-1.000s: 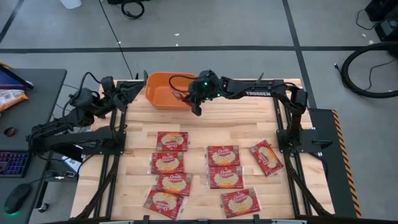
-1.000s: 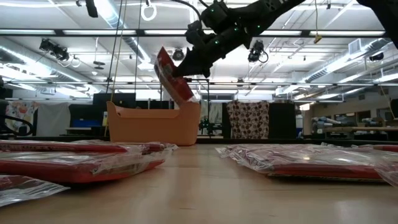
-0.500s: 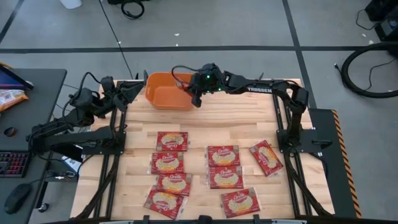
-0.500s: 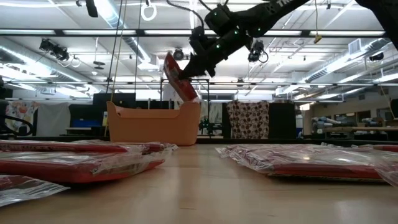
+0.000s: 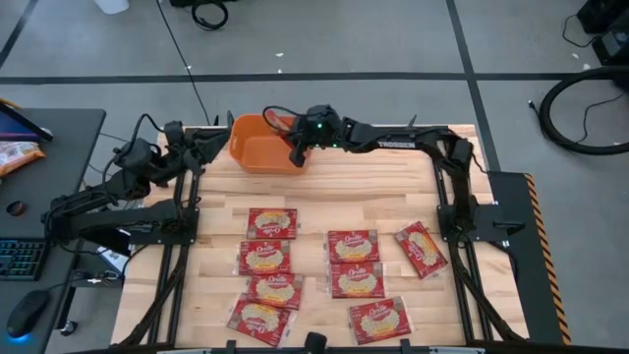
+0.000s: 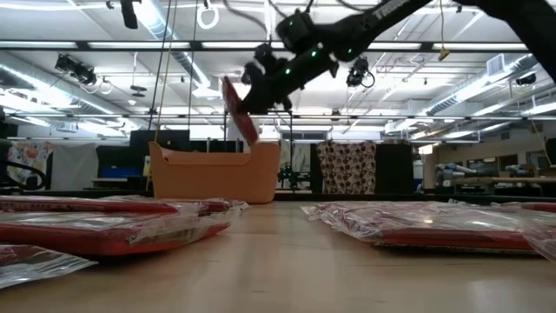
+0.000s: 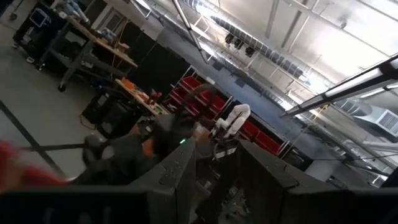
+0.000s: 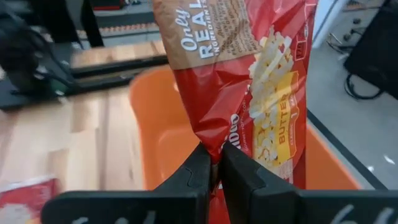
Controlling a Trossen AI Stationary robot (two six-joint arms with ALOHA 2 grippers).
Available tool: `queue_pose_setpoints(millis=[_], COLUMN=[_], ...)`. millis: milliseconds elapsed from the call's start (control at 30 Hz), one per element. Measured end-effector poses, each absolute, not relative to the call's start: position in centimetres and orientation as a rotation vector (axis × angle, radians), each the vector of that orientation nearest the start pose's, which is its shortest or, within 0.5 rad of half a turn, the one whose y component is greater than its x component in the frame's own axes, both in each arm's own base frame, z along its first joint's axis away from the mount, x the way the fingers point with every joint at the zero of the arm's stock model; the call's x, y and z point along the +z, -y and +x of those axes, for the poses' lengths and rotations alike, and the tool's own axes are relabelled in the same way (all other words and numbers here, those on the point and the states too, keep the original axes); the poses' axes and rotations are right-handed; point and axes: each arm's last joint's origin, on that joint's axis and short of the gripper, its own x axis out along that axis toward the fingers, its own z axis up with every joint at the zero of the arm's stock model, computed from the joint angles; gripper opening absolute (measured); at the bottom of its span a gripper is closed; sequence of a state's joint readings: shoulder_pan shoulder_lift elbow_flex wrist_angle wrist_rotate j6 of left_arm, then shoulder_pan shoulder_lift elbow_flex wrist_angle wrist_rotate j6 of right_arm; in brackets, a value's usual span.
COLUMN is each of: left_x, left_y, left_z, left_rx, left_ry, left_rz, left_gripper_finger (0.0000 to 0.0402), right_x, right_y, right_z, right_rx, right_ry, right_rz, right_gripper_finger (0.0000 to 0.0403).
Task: Sort popcorn bags into baskets
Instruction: Put the red popcorn bag into the orange bin
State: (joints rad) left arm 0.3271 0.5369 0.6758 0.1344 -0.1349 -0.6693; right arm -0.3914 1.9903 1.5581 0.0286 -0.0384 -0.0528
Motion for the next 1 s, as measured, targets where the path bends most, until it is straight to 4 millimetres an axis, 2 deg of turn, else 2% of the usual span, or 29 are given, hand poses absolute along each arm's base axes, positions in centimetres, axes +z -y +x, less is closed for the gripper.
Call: queue_pose_setpoints(millis=[167,267,500,600,700,767,1000], left_x=[35.8,35.8,35.7,35.4,34.7,34.1,31.1], left_y=[-4.1,-4.1,-4.1,-4.1,-4.0,-3.9,-3.0], left_z=[11.3,11.3,11.4,11.5,11.7,12.0,13.4], left_rx=[0.318,0.3,0.319,0.329,0.305,0.275,0.173], left_ry=[0.409,0.392,0.37,0.336,0.258,0.18,-0.163], left_rz=[-0.615,-0.576,-0.52,-0.525,-0.534,-0.544,-0.656], left_gripper_finger=[0.0123,0.0123,0.0124,0.0124,0.0124,0.0124,0.0124], right_x=[23.2,22.1,23.4,25.4,28.7,30.6,34.8], right_y=[18.4,18.9,19.2,19.1,18.8,18.5,15.9], right_z=[43.9,44.3,45.0,44.9,44.5,44.1,41.5], right_rx=[-0.465,-0.46,-0.393,-0.376,-0.364,-0.353,-0.29], right_ry=[-0.428,-0.48,-0.543,-0.56,-0.555,-0.578,-0.765], right_rz=[0.068,0.095,0.074,0.032,-0.004,0.002,0.072], right_gripper_finger=[0.0032,0.0042,0.0121,0.0147,0.016,0.0162,0.016])
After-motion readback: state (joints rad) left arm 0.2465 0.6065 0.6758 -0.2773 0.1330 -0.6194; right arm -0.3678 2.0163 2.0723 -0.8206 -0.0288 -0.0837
